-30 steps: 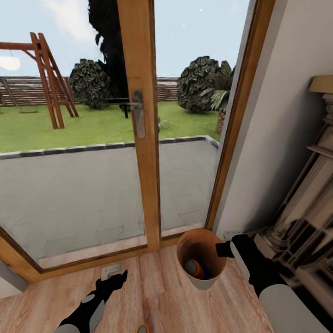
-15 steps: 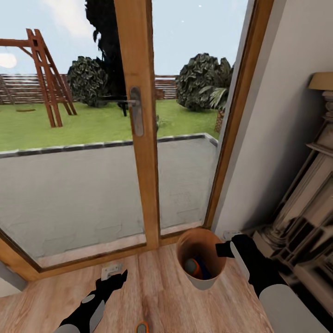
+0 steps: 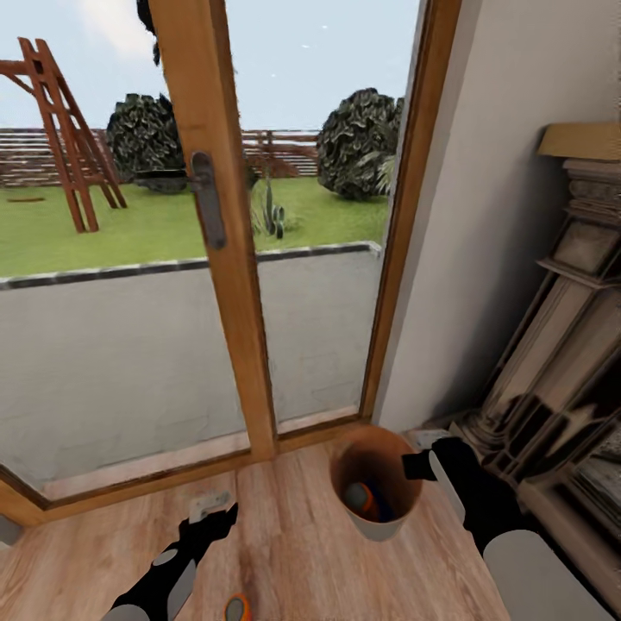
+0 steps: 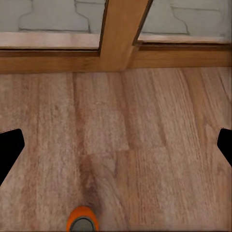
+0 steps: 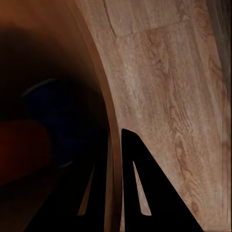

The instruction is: Put the three can of soda from the living room inside the tash can in the kitchen.

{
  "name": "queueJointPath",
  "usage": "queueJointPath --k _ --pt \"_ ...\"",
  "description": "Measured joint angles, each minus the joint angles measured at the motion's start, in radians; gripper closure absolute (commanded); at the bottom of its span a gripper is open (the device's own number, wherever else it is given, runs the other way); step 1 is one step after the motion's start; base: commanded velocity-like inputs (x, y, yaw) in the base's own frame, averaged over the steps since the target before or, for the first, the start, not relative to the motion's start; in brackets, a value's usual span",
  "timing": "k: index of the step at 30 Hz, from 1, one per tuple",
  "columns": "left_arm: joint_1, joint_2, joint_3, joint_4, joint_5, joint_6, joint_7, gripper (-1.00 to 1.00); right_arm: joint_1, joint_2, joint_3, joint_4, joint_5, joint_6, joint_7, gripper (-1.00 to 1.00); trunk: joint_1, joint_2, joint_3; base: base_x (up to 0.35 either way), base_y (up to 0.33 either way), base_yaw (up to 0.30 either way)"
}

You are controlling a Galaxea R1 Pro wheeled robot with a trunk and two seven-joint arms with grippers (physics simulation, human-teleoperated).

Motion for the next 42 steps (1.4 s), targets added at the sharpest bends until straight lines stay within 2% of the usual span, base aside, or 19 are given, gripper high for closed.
queueJointPath --k 2,7,11,18,42 --pt "0.0 0.0 0.0 0.0 0.0 0.0 0.0 -1.0 0.0 0.0 0.0 0.0 0.019 0.0 -0.001 1.0 0.0 0.0 -0.003 0.0 -0.076 -0.026" --pt "0.0 0.001 0.0 -0.001 0.0 0.0 0.0 -1.0 0.0 0.0 0.0 0.001 -0.011 0.0 0.002 1.0 0.0 0.0 -0.011 0.0 -0.022 -0.008" --pt "0.0 0.001 0.0 -0.001 0.0 0.0 0.0 -1.0 0.0 0.0 0.0 0.0 0.004 0.0 0.0 1.0 0.0 0.0 -0.017 0.0 -0.005 -0.002" --pt "0.0 0.002 -0.002 -0.002 0.0 0.0 0.0 -1.0 0.0 0.0 0.001 0.001 -0.001 0.0 0.0 1.0 0.0 0.0 -0.028 0.0 -0.001 0.0" --pt "0.0 0.003 -0.005 -0.003 0.0 0.0 0.0 -1.0 0.0 0.0 0.0 -0.001 -0.004 0.001 0.001 1.0 0.092 -0.168 -0.141 0.0 0.0 0.0"
